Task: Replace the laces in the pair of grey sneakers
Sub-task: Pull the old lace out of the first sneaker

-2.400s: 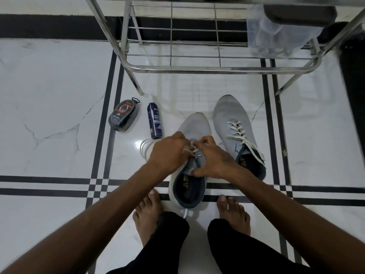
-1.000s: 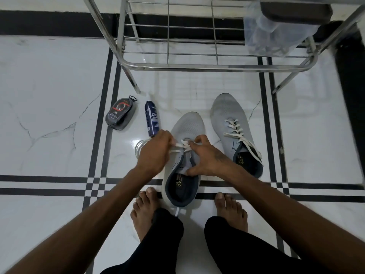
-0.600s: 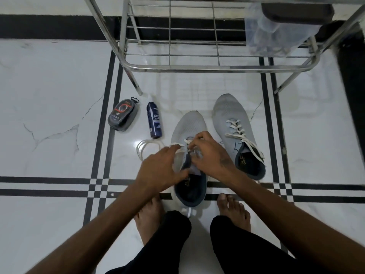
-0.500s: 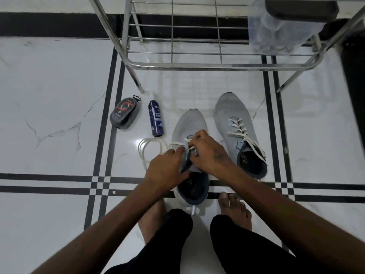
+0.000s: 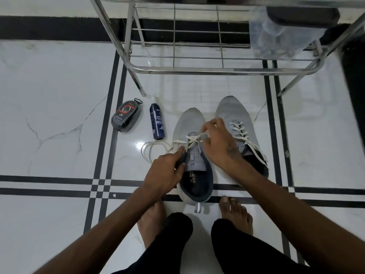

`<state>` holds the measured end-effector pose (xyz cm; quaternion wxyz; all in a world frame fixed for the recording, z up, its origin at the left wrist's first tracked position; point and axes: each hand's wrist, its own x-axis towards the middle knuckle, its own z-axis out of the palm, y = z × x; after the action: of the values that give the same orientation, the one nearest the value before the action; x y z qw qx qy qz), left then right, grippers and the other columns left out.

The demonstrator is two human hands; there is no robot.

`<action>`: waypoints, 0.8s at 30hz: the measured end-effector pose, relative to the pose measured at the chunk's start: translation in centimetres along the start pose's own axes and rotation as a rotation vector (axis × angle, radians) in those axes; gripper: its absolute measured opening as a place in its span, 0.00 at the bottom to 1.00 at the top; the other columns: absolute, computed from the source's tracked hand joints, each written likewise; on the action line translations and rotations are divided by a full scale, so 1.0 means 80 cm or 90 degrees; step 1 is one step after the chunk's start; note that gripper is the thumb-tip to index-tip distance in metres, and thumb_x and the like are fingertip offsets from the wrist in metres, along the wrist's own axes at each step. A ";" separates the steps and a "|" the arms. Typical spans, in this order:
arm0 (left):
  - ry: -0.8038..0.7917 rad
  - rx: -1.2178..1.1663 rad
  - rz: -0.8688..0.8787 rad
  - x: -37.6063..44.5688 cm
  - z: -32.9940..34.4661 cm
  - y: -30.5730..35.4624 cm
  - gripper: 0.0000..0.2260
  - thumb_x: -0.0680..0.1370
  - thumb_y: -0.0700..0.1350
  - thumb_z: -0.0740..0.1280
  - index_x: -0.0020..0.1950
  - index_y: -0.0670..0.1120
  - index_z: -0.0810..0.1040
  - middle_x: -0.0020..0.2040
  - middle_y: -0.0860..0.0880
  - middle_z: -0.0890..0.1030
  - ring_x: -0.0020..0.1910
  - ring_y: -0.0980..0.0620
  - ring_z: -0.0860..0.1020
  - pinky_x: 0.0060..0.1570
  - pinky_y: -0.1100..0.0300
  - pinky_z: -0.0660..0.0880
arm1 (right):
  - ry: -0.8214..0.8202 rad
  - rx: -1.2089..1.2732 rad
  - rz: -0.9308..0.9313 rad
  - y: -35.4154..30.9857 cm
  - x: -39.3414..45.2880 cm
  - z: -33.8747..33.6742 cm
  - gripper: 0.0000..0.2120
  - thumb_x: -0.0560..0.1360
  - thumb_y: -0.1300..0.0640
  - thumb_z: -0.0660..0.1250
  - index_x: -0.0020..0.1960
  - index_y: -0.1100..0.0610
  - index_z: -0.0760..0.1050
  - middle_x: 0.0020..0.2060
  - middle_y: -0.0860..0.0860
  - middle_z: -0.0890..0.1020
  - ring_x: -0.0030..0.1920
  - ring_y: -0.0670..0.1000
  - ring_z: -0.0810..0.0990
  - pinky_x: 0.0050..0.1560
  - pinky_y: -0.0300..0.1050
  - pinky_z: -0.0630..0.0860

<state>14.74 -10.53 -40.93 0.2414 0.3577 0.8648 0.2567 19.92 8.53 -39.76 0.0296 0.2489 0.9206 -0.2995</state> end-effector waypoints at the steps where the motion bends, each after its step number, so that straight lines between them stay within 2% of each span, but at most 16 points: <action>1: -0.001 0.002 0.006 0.001 0.001 0.001 0.23 0.80 0.47 0.65 0.75 0.49 0.68 0.52 0.42 0.84 0.46 0.43 0.81 0.46 0.54 0.75 | -0.011 -0.016 -0.077 -0.006 -0.002 0.002 0.08 0.76 0.59 0.64 0.55 0.53 0.74 0.60 0.46 0.67 0.42 0.45 0.75 0.41 0.40 0.71; 5: -0.020 0.000 -0.006 0.001 -0.001 -0.001 0.24 0.81 0.47 0.64 0.77 0.50 0.66 0.55 0.43 0.83 0.48 0.44 0.81 0.49 0.54 0.74 | -0.164 -0.208 -0.202 -0.011 -0.007 0.026 0.14 0.76 0.51 0.69 0.57 0.59 0.77 0.59 0.52 0.70 0.54 0.54 0.75 0.43 0.45 0.71; 6: -0.021 -0.003 -0.011 0.001 -0.003 -0.001 0.24 0.81 0.48 0.63 0.77 0.50 0.66 0.55 0.43 0.83 0.48 0.44 0.81 0.49 0.55 0.74 | -0.168 -0.219 -0.211 -0.009 -0.007 0.028 0.14 0.78 0.50 0.69 0.56 0.60 0.78 0.59 0.53 0.71 0.54 0.55 0.75 0.44 0.45 0.71; 8: -0.016 -0.025 -0.028 -0.001 -0.004 -0.001 0.24 0.81 0.48 0.63 0.77 0.51 0.66 0.55 0.43 0.83 0.47 0.46 0.81 0.48 0.56 0.74 | -0.152 -0.138 -0.198 -0.007 -0.005 0.024 0.10 0.80 0.52 0.67 0.52 0.59 0.81 0.55 0.52 0.75 0.52 0.53 0.77 0.47 0.43 0.71; 10: -0.009 -0.044 -0.055 -0.003 -0.005 -0.003 0.24 0.82 0.48 0.63 0.78 0.53 0.65 0.55 0.44 0.83 0.46 0.46 0.81 0.47 0.58 0.73 | -0.077 -0.004 -0.081 0.000 0.002 0.012 0.09 0.79 0.54 0.68 0.46 0.57 0.83 0.46 0.49 0.78 0.45 0.50 0.78 0.48 0.44 0.74; 12: -0.006 -0.051 -0.083 -0.006 -0.006 -0.007 0.24 0.82 0.48 0.63 0.78 0.54 0.65 0.54 0.44 0.83 0.47 0.47 0.81 0.46 0.60 0.69 | 0.059 0.156 0.116 0.014 0.014 -0.015 0.08 0.77 0.58 0.68 0.42 0.58 0.84 0.41 0.49 0.82 0.41 0.50 0.80 0.45 0.48 0.79; 14: -0.004 -0.053 -0.091 -0.009 -0.008 -0.008 0.24 0.82 0.48 0.63 0.78 0.55 0.65 0.53 0.44 0.84 0.46 0.47 0.81 0.45 0.61 0.67 | 0.154 0.282 0.275 0.034 0.021 -0.042 0.09 0.76 0.61 0.66 0.44 0.61 0.84 0.44 0.56 0.85 0.43 0.54 0.83 0.45 0.49 0.80; 15: -0.008 -0.050 -0.086 -0.010 -0.008 -0.007 0.24 0.82 0.48 0.63 0.78 0.54 0.64 0.52 0.44 0.84 0.46 0.47 0.81 0.45 0.60 0.68 | 0.151 0.260 0.299 0.039 0.021 -0.049 0.09 0.77 0.62 0.64 0.49 0.62 0.84 0.50 0.57 0.85 0.47 0.54 0.82 0.46 0.46 0.78; 17: -0.024 -0.031 -0.061 -0.009 -0.009 -0.003 0.24 0.82 0.48 0.63 0.78 0.53 0.64 0.52 0.43 0.83 0.47 0.46 0.81 0.47 0.57 0.72 | 0.123 0.107 0.221 0.035 0.015 -0.049 0.14 0.78 0.62 0.63 0.63 0.59 0.79 0.63 0.54 0.77 0.50 0.52 0.80 0.50 0.40 0.73; 18: -0.031 -0.018 -0.048 -0.007 -0.010 -0.001 0.24 0.82 0.48 0.63 0.78 0.53 0.64 0.53 0.43 0.83 0.47 0.45 0.81 0.49 0.56 0.73 | 0.110 0.054 0.141 0.027 0.011 -0.041 0.16 0.79 0.61 0.63 0.66 0.57 0.76 0.64 0.51 0.73 0.48 0.49 0.78 0.50 0.40 0.74; 20: -0.038 -0.005 -0.038 -0.002 -0.010 0.002 0.24 0.82 0.48 0.63 0.78 0.52 0.64 0.55 0.42 0.83 0.49 0.44 0.81 0.51 0.54 0.74 | 0.030 -0.012 0.004 0.003 0.002 -0.018 0.15 0.78 0.54 0.66 0.64 0.52 0.75 0.57 0.45 0.70 0.44 0.45 0.76 0.45 0.42 0.75; 21: -0.038 -0.002 -0.038 0.000 -0.011 0.002 0.24 0.82 0.48 0.63 0.78 0.52 0.64 0.56 0.42 0.83 0.49 0.44 0.81 0.50 0.55 0.74 | -0.046 -0.059 -0.056 -0.007 0.001 -0.005 0.14 0.77 0.51 0.67 0.62 0.52 0.76 0.55 0.44 0.70 0.46 0.46 0.76 0.45 0.43 0.74; 23: -0.032 -0.007 -0.038 0.001 -0.011 0.003 0.24 0.82 0.47 0.63 0.78 0.52 0.65 0.55 0.43 0.83 0.48 0.45 0.81 0.48 0.57 0.72 | -0.177 -0.167 -0.133 -0.015 0.003 0.021 0.15 0.77 0.49 0.67 0.61 0.55 0.76 0.57 0.50 0.72 0.54 0.52 0.76 0.47 0.46 0.72; 24: -0.033 -0.015 -0.041 -0.001 -0.011 0.003 0.24 0.81 0.47 0.63 0.78 0.52 0.65 0.56 0.43 0.83 0.48 0.45 0.81 0.48 0.57 0.72 | -0.188 -0.202 -0.159 -0.016 0.003 0.027 0.14 0.77 0.50 0.67 0.59 0.56 0.77 0.57 0.52 0.72 0.55 0.54 0.75 0.47 0.47 0.73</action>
<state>14.36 -10.68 -40.14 0.2759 0.3331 0.8664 0.2496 18.89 6.52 -40.89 0.1653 0.0790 0.9655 -0.1853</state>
